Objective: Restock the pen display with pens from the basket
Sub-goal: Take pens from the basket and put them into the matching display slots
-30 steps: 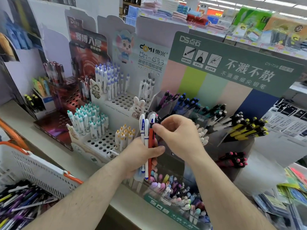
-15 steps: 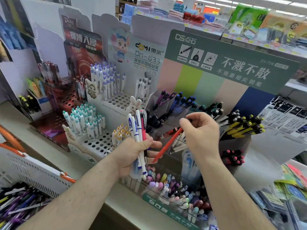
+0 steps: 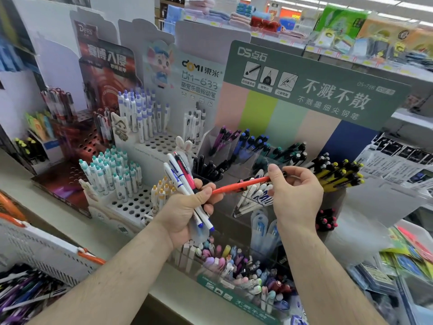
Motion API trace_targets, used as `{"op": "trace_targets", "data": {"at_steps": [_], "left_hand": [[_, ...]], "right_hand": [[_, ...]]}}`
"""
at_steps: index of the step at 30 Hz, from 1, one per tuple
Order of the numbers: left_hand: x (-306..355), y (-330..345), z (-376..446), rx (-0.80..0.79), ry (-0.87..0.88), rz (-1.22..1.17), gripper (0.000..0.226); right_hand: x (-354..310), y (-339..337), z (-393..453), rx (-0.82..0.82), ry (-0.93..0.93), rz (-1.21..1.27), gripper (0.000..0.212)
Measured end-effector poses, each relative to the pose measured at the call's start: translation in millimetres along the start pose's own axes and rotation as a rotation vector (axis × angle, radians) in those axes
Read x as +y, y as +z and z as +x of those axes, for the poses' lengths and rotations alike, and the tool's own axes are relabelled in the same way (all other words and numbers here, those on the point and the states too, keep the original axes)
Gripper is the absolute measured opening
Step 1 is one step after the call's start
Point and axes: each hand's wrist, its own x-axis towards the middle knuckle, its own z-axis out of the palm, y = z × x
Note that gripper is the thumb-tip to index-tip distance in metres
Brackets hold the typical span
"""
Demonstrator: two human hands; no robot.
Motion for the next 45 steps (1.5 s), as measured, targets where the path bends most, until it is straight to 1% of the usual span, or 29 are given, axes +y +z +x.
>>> {"op": "trace_targets", "data": {"at_steps": [3,6,8,10,12,15,17,19,23,27,29,30,31,32,33,34,35,36,38,40,41,43,45], "left_hand": [[1.3,0.4,1.8,0.021,0.039,-0.038,0.015],[2.1,-0.3,3.7,0.024,0.041,-0.057,0.014],[2.1,-2.7,4.9,0.036,0.031,-0.047,0.016],[2.9,-6.8,5.3,0.043,0.031,-0.027,0.017],[3.9,-9.1,4.5,0.043,0.04,0.014,0.017],[3.6,-8.6,1.0,0.044,0.054,0.133,0.018],[2.8,-7.7,-2.4,0.034,0.051,0.204,0.02],[2.7,-7.5,-4.6,0.025,0.048,0.262,0.019],[4.1,-9.1,-7.0,0.008,0.046,0.382,0.014],[5.6,-8.9,-11.8,-0.018,0.041,0.49,0.011],[6.3,-7.9,-14.4,-0.033,0.035,0.515,0.012],[6.6,-6.9,-15.5,-0.046,0.028,0.523,0.012],[6.5,-6.7,-16.5,-0.06,0.017,0.533,0.011],[6.7,-6.3,-17.1,-0.072,0.003,0.545,0.011],[7.1,-6.0,-17.7,-0.083,-0.013,0.562,0.011],[7.5,-5.4,-18.4,-0.095,-0.03,0.586,0.011],[7.4,-4.6,-18.7,-0.114,-0.04,0.614,0.01],[7.2,-3.0,-19.1,-0.137,-0.044,0.642,0.008],[5.8,-0.1,-19.8,-0.174,-0.046,0.692,0.003],[4.6,2.1,-19.9,-0.158,-0.057,0.696,0.01],[4.5,1.9,-18.8,-0.138,-0.065,0.659,0.013],[5.6,0.4,-15.7,-0.082,-0.087,0.538,0.019],[7.5,-1.7,-12.7,-0.025,-0.087,0.454,0.019]], "right_hand": [[-1.3,-0.7,-1.6,-0.03,0.0,0.059,0.004],[-8.2,-1.4,1.5,0.008,-0.019,0.145,0.013],[-13.3,-3.7,7.4,0.106,-0.121,0.145,0.015],[-16.8,-5.9,13.5,0.186,-0.276,0.052,0.014],[-18.7,-5.0,15.3,0.185,-0.418,-0.057,0.008],[-12.6,5.2,14.0,0.081,-0.595,-0.251,0.006],[-3.9,16.2,13.6,-0.008,-0.663,-0.401,0.006],[2.2,26.1,13.1,-0.09,-0.655,-0.541,0.006],[2.3,39.1,8.9,-0.257,-0.51,-0.863,0.01],[-2.2,46.3,9.3,-0.402,-0.396,-1.057,0.011],[-3.7,47.0,8.6,-0.422,-0.395,-1.112,0.014],[-5.0,45.8,7.0,-0.401,-0.419,-1.065,0.014],[-7.8,43.5,4.4,-0.382,-0.423,-0.935,0.013],[-11.7,42.0,1.3,-0.383,-0.389,-0.747,0.012],[-15.7,41.7,-3.1,-0.413,-0.32,-0.553,0.013],[-20.0,41.2,-8.9,-0.47,-0.252,-0.415,0.018],[-22.3,40.8,-14.5,-0.53,-0.218,-0.36,0.023],[-22.0,40.3,-18.8,-0.58,-0.218,-0.364,0.028],[-17.4,39.6,-23.2,-0.611,-0.26,-0.389,0.027],[-12.1,38.0,-22.4,-0.543,-0.277,-0.372,0.022],[-10.9,35.9,-20.7,-0.49,-0.26,-0.32,0.019],[-10.7,29.6,-15.8,-0.371,-0.181,-0.151,0.018],[-13.5,21.5,-10.2,-0.258,-0.098,-0.001,0.022]]}}
